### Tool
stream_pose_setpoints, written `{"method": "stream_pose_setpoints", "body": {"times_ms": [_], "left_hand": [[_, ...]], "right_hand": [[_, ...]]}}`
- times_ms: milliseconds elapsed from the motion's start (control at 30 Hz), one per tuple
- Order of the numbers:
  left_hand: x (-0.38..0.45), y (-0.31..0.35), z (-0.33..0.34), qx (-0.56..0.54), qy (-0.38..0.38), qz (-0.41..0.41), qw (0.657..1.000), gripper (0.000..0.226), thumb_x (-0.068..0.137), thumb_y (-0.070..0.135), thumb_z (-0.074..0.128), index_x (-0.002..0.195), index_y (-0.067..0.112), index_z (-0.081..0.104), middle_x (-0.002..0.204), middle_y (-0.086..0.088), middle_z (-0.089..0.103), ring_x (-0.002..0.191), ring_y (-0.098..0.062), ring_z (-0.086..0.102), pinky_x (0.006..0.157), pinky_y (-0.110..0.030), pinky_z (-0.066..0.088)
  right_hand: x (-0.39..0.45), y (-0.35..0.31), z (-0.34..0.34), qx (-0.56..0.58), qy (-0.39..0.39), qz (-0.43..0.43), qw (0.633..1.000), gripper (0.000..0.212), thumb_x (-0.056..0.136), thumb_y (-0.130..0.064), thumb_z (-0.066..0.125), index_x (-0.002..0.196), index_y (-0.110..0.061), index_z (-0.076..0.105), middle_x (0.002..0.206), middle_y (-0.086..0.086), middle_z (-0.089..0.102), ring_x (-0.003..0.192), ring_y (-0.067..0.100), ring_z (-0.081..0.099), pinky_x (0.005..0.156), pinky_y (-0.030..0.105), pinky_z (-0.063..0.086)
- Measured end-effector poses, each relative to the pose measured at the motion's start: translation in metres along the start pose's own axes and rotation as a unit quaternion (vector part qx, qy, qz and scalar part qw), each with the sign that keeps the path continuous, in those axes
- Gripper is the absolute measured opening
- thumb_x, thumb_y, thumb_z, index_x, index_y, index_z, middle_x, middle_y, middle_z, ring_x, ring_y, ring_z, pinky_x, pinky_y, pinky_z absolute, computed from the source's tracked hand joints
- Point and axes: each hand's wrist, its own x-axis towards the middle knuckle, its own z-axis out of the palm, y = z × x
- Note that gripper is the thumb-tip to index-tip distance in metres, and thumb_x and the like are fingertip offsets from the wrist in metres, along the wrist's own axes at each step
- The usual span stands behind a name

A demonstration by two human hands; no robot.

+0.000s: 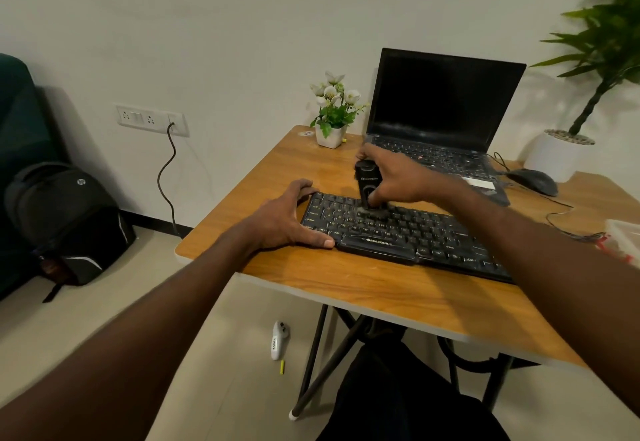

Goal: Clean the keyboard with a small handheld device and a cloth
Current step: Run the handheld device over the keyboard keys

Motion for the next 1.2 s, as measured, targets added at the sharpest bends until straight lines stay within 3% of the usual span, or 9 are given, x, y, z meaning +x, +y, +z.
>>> {"method": "stream_pose_setpoints", "body": {"times_ms": [100, 233, 400, 500, 667, 767, 867, 967, 1200], "left_hand": [[0.001, -0.002, -0.001, 0.001, 0.002, -0.005, 1.0, 0.144, 0.043, 0.083, 0.094, 0.16, 0.046, 0.018, 0.166, 0.008, 0.041, 0.149, -0.024, 0.043, 0.126, -0.054, 0.033], [0.004, -0.005, 0.001, -0.001, -0.002, 0.001, 1.0, 0.145, 0.042, 0.085, 0.093, 0.159, 0.046, 0.018, 0.166, 0.009, 0.04, 0.15, -0.021, 0.042, 0.127, -0.054, 0.032], [0.006, -0.008, 0.001, -0.014, 0.002, -0.001, 1.0, 0.145, 0.042, 0.083, 0.096, 0.159, 0.047, 0.019, 0.167, 0.01, 0.04, 0.152, -0.021, 0.04, 0.127, -0.053, 0.033], [0.006, -0.007, 0.001, -0.022, -0.002, -0.001, 1.0, 0.146, 0.041, 0.082, 0.097, 0.159, 0.047, 0.018, 0.168, 0.01, 0.039, 0.153, -0.021, 0.038, 0.127, -0.053, 0.033], [0.008, -0.008, 0.001, -0.018, -0.002, -0.011, 1.0, 0.142, 0.042, 0.082, 0.097, 0.157, 0.052, 0.019, 0.168, 0.007, 0.039, 0.152, -0.026, 0.039, 0.126, -0.055, 0.035], [0.008, -0.007, 0.0, -0.017, -0.004, -0.009, 1.0, 0.144, 0.041, 0.082, 0.096, 0.158, 0.05, 0.018, 0.168, 0.005, 0.038, 0.153, -0.027, 0.038, 0.126, -0.056, 0.033], [0.009, -0.007, 0.0, -0.019, -0.01, -0.005, 1.0, 0.146, 0.042, 0.081, 0.097, 0.16, 0.047, 0.018, 0.168, 0.004, 0.038, 0.152, -0.026, 0.038, 0.126, -0.056, 0.033], [0.009, -0.007, -0.001, -0.02, -0.009, -0.008, 1.0, 0.145, 0.043, 0.079, 0.098, 0.16, 0.046, 0.019, 0.168, 0.006, 0.038, 0.153, -0.024, 0.038, 0.126, -0.056, 0.034], [0.009, -0.007, 0.0, -0.028, -0.01, -0.01, 1.0, 0.142, 0.044, 0.076, 0.099, 0.159, 0.048, 0.02, 0.168, 0.003, 0.037, 0.153, -0.025, 0.037, 0.126, -0.056, 0.035]], "right_hand": [[0.003, -0.008, -0.015, -0.025, -0.018, 0.021, 0.999, 0.081, 0.078, -0.005, 0.081, 0.144, -0.023, 0.038, 0.126, 0.01, 0.055, 0.111, 0.026, 0.058, 0.085, 0.04, 0.058], [-0.004, -0.002, 0.005, 0.085, 0.054, 0.034, 0.994, 0.089, 0.077, -0.004, 0.082, 0.148, -0.027, 0.034, 0.126, 0.009, 0.054, 0.105, 0.024, 0.063, 0.075, 0.034, 0.061], [-0.012, 0.002, 0.001, -0.019, 0.045, -0.003, 0.999, 0.079, 0.077, -0.008, 0.083, 0.14, -0.026, 0.04, 0.123, 0.01, 0.058, 0.107, 0.026, 0.062, 0.076, 0.035, 0.06], [-0.02, -0.004, 0.012, 0.042, 0.07, -0.034, 0.996, 0.077, 0.078, -0.004, 0.081, 0.14, -0.026, 0.041, 0.125, 0.009, 0.057, 0.103, 0.022, 0.064, 0.073, 0.034, 0.063], [-0.033, 0.014, -0.005, 0.063, 0.005, -0.04, 0.997, 0.074, 0.081, -0.002, 0.08, 0.139, -0.026, 0.041, 0.114, -0.003, 0.056, 0.099, 0.014, 0.062, 0.075, 0.028, 0.059], [-0.031, 0.015, -0.011, 0.072, 0.034, -0.035, 0.996, 0.073, 0.08, 0.001, 0.079, 0.138, -0.023, 0.042, 0.107, -0.013, 0.055, 0.096, 0.006, 0.059, 0.075, 0.022, 0.054], [-0.034, 0.024, 0.001, 0.115, 0.069, -0.033, 0.99, 0.071, 0.078, -0.003, 0.082, 0.132, -0.028, 0.044, 0.117, -0.003, 0.057, 0.1, 0.016, 0.065, 0.069, 0.028, 0.062], [-0.037, 0.029, 0.003, 0.085, 0.091, -0.031, 0.992, 0.07, 0.078, -0.004, 0.082, 0.132, -0.027, 0.044, 0.117, 0.0, 0.057, 0.101, 0.017, 0.065, 0.06, 0.021, 0.058], [-0.052, 0.039, -0.005, 0.029, 0.087, -0.028, 0.995, 0.071, 0.082, -0.005, 0.079, 0.137, -0.028, 0.04, 0.119, 0.005, 0.054, 0.098, 0.019, 0.063, 0.057, 0.019, 0.053]]}}
